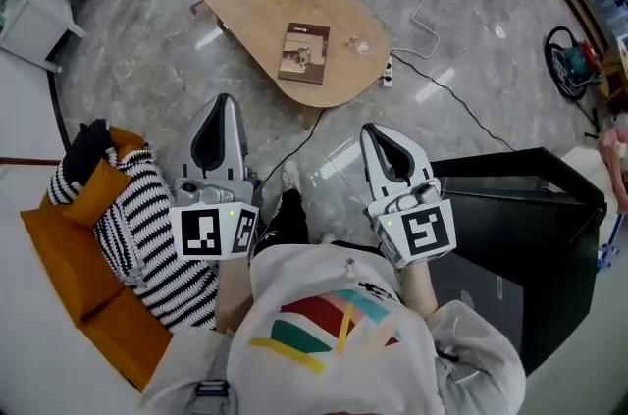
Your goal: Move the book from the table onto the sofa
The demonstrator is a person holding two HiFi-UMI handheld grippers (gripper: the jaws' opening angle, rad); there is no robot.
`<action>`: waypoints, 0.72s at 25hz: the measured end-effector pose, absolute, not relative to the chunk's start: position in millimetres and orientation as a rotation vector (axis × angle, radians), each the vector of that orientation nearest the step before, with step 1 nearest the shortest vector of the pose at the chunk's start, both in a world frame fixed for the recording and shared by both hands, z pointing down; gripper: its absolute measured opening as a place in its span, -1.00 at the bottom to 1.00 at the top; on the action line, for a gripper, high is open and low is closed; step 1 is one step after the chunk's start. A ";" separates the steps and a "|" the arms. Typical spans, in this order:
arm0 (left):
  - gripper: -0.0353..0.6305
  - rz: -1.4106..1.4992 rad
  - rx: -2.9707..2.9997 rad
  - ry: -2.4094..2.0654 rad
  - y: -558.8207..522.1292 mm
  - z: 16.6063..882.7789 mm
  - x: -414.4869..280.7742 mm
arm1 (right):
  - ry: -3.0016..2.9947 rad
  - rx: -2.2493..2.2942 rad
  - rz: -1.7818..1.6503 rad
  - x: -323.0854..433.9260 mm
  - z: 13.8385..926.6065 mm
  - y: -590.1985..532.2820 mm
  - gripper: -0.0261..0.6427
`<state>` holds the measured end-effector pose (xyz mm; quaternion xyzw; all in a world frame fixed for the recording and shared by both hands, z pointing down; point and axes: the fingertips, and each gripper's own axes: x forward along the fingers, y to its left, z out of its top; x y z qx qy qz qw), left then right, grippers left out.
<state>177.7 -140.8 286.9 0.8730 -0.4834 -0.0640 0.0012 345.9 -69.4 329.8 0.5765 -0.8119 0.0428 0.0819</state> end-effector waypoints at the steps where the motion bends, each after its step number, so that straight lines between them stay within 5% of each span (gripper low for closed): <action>1: -0.88 -0.198 2.736 -1.513 -156.9 288.7 175.2 | -2.426 1.720 0.131 342.6 329.1 -86.8 -0.89; 18: -0.88 -0.098 2.683 -1.501 -355.2 335.0 176.9 | -2.405 1.626 0.214 334.7 361.6 -267.5 -0.89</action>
